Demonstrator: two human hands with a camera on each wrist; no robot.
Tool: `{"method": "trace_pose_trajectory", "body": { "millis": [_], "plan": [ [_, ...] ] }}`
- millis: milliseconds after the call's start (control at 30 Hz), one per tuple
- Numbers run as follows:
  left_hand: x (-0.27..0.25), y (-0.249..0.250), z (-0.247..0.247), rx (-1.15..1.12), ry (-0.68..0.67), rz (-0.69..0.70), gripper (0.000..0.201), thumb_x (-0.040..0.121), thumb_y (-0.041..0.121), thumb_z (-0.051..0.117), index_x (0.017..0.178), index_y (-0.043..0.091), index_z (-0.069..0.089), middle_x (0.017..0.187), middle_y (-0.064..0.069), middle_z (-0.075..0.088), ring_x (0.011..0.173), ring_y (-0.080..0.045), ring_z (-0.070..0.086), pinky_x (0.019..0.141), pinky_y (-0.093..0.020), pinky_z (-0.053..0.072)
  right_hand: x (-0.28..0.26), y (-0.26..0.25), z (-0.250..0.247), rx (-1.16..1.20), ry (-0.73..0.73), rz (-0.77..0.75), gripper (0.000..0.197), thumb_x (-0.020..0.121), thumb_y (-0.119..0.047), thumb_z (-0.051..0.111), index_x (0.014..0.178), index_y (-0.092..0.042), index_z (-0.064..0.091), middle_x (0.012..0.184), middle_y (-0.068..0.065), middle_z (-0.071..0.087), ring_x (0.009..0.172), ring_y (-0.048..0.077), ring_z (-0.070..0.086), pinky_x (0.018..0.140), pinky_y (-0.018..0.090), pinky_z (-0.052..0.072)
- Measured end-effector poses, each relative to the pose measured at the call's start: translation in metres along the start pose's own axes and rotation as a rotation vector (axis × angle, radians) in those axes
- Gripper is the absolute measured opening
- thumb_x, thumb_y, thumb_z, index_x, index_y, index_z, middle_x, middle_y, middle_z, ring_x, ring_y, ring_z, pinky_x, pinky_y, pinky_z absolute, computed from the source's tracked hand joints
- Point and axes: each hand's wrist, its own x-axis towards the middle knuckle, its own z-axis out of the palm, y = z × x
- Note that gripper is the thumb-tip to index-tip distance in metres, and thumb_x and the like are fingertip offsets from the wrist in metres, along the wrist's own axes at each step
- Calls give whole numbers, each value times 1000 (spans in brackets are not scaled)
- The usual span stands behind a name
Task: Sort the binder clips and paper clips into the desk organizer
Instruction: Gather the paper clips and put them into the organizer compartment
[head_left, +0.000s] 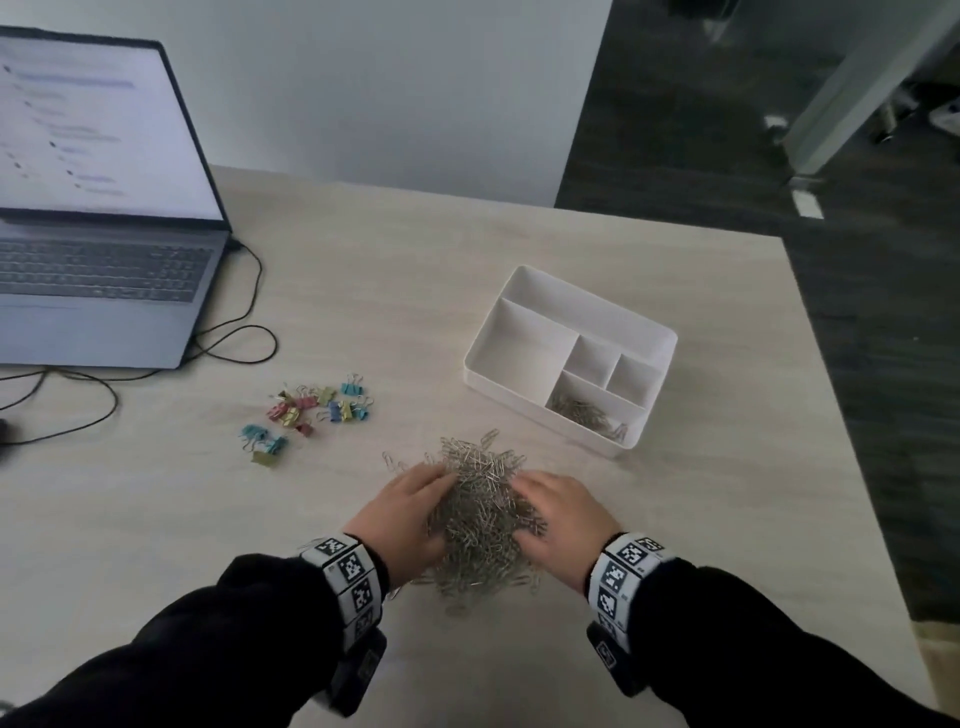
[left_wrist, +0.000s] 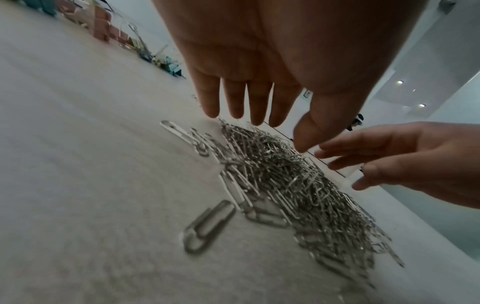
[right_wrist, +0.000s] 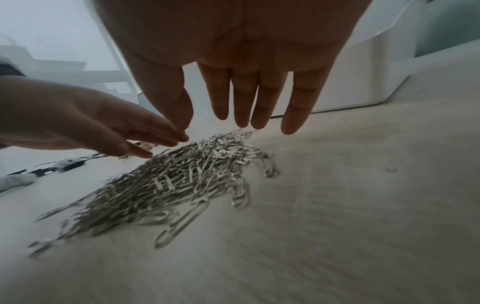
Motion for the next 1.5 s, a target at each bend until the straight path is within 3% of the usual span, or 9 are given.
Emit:
{"method": "trace_pose_trajectory", "body": {
  "millis": [133,233,367,533,733,1000,1100,1200,1500],
  "plan": [
    [-9,-8,-11,129,-10,-199,118,53,79,66,147,40,6,152,5,20,137,-23,27,106,-46,42,6,0,-4,-57,-75,205,107,61,-76,66,147,-33,18,142,-3,27,127,21,36,109,42,37],
    [-10,-4,-12,160,-79,-251,132,41,86,67,144,45,-4,143,2,25,128,-23,34,94,-47,50,8,-8,5,-101,-148,214,115,55,-76,70,146,-39,13,135,0,28,120,22,40,104,43,43],
    [-1,13,1,148,-88,-238,123,49,77,71,144,45,0,134,2,28,121,-23,37,87,-47,52,9,-20,18,-63,-118,183,98,63,-60,74,143,-38,21,127,1,31,113,23,46,100,40,45],
    [6,23,9,98,-67,-178,71,76,46,68,134,38,27,127,-2,34,115,-26,46,87,-46,53,11,-29,19,0,-94,142,57,81,-33,66,132,-29,42,120,4,39,102,28,56,90,35,48],
    [15,14,3,13,-99,-95,37,84,24,61,119,27,51,117,-2,49,103,-25,59,87,-35,50,12,-22,13,93,-94,189,31,86,-26,60,117,-27,56,112,4,54,100,25,57,88,31,45],
    [17,10,-15,-235,-49,-196,4,82,30,71,86,30,70,87,16,67,83,-4,61,81,-24,52,5,-8,-3,329,12,276,12,82,-22,67,91,-29,69,87,-11,69,82,9,63,78,22,48],
    [20,14,-22,-359,-65,-237,4,80,30,75,79,31,71,77,16,70,71,1,63,72,-24,57,0,2,-10,385,30,292,11,81,-19,67,85,-29,69,72,-14,64,67,5,59,72,22,49],
    [24,21,-29,-500,-79,-282,7,80,23,76,79,29,72,75,10,73,64,-9,69,62,-26,60,-3,14,-18,467,55,332,15,79,-17,69,74,-32,66,65,-9,65,61,6,61,70,28,56],
    [64,64,-59,-871,-41,-292,9,79,5,75,87,9,73,75,-4,73,67,-15,70,66,-34,61,-1,49,-72,875,367,371,23,80,1,70,75,-22,70,69,6,68,63,20,65,64,38,61]
  ]
}}
